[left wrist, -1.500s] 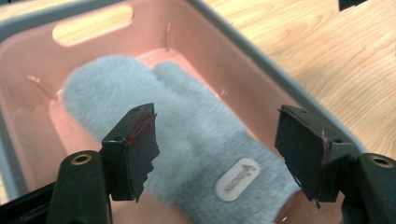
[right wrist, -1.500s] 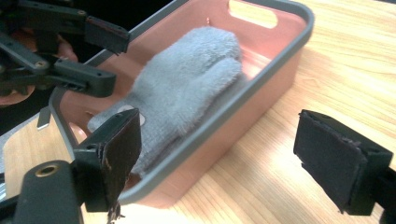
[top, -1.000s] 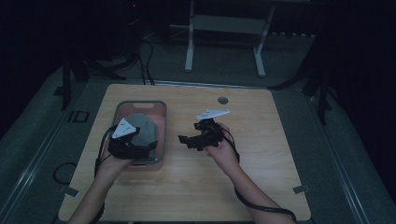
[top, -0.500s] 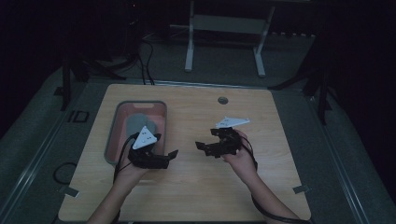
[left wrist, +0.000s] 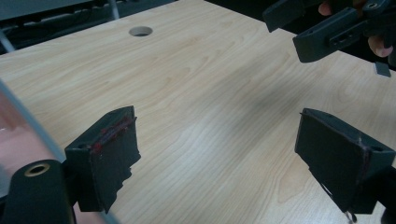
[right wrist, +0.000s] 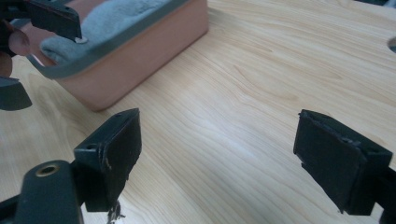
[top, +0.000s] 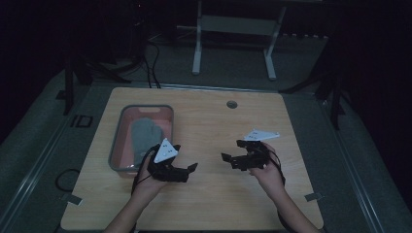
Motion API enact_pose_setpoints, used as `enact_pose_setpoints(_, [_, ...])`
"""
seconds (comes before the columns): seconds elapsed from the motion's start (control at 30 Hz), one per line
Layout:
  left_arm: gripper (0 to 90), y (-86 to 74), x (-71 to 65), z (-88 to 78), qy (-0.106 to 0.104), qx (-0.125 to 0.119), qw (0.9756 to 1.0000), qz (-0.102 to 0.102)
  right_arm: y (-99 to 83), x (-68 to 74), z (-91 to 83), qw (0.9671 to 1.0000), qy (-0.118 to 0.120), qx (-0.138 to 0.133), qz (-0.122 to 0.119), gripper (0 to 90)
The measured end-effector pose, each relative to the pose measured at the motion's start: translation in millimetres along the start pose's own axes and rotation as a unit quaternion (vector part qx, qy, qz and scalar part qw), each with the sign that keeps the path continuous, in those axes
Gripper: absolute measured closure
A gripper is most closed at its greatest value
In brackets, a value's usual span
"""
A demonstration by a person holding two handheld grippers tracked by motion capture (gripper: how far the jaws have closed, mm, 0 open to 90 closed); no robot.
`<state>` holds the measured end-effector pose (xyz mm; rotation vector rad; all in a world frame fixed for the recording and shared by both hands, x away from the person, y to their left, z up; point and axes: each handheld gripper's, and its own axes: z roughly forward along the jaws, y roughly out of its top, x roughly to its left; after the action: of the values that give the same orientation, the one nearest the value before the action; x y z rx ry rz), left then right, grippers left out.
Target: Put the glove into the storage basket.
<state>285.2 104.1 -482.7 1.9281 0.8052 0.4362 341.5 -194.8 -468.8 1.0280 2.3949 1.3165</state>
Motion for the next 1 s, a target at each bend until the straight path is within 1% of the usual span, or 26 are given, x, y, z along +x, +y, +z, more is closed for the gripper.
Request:
enact_pose_setpoints(0.13, [13.5, -4.3, -6.8, 7.6, -0.006, 0.006, 1.0, 0.005, -11.3, -8.2, -8.2, 1.0, -0.007, 0.0, 0.0, 14.9])
enact_pose_setpoints(0.37, [13.5, -12.4, -18.8, 22.6, -0.025, 0.022, 0.9993, 0.014, -34.0, -20.2, -22.4, 0.9998, -0.016, 0.003, -0.009, 14.5])
enact_pose_setpoints(0.43, [13.5, -13.9, -21.6, 26.0, -0.029, 0.024, 0.9992, 0.016, -40.7, -23.3, -25.1, 0.9997, -0.02, 0.006, -0.013, 14.5])
enact_pose_setpoints(0.47, [13.5, -14.8, -23.0, 27.4, -0.031, 0.021, 0.9992, 0.015, -44.1, -24.7, -26.3, 0.9997, -0.02, 0.007, -0.013, 14.5])
enact_pose_setpoints(0.57, [13.5, -17.6, -27.2, 32.0, -0.037, 0.022, 0.9989, 0.019, -54.1, -27.9, -28.0, 0.9995, -0.024, 0.013, -0.015, 14.5])
enact_pose_setpoints(0.67, [13.5, -21.5, -31.1, 36.6, -0.041, 0.028, 0.9985, 0.024, -63.9, -30.8, -28.1, 0.9991, -0.031, 0.022, -0.021, 14.5])
enact_pose_setpoints(0.77, [13.5, -25.3, -33.8, 39.8, -0.046, 0.036, 0.9979, 0.027, -73.3, -33.9, -28.7, 0.9991, -0.031, 0.023, -0.017, 14.5])
enact_pose_setpoints(0.87, [13.5, -29.4, -35.7, 42.4, -0.049, 0.041, 0.9976, 0.026, -82.3, -35.7, -29.3, 0.9989, -0.033, 0.024, -0.024, 13.9])
enact_pose_setpoints(0.9, [13.5, -29.4, -35.7, 42.4, -0.049, 0.041, 0.9976, 0.026, -82.3, -35.7, -29.3, 0.9989, -0.033, 0.024, -0.024, 13.9])
enact_pose_setpoints(0.93, [13.5, -32.9, -36.7, 43.8, -0.05, 0.042, 0.9976, 0.024, -85.3, -36.0, -29.9, 0.9987, -0.034, 0.025, -0.027, 13.9])
enact_pose_setpoints(0.97, [13.5, -34.4, -37.1, 44.2, -0.049, 0.044, 0.9975, 0.026, -92.0, -37.5, -31.4, 0.9987, -0.035, 0.022, -0.029, 13.7])
enact_pose_setpoints(1.0, [13.4, -35.8, -37.2, 44.5, -0.048, 0.045, 0.9975, 0.026, -94.9, -37.6, -32.3, 0.9986, -0.039, 0.02, -0.031, 13.5])
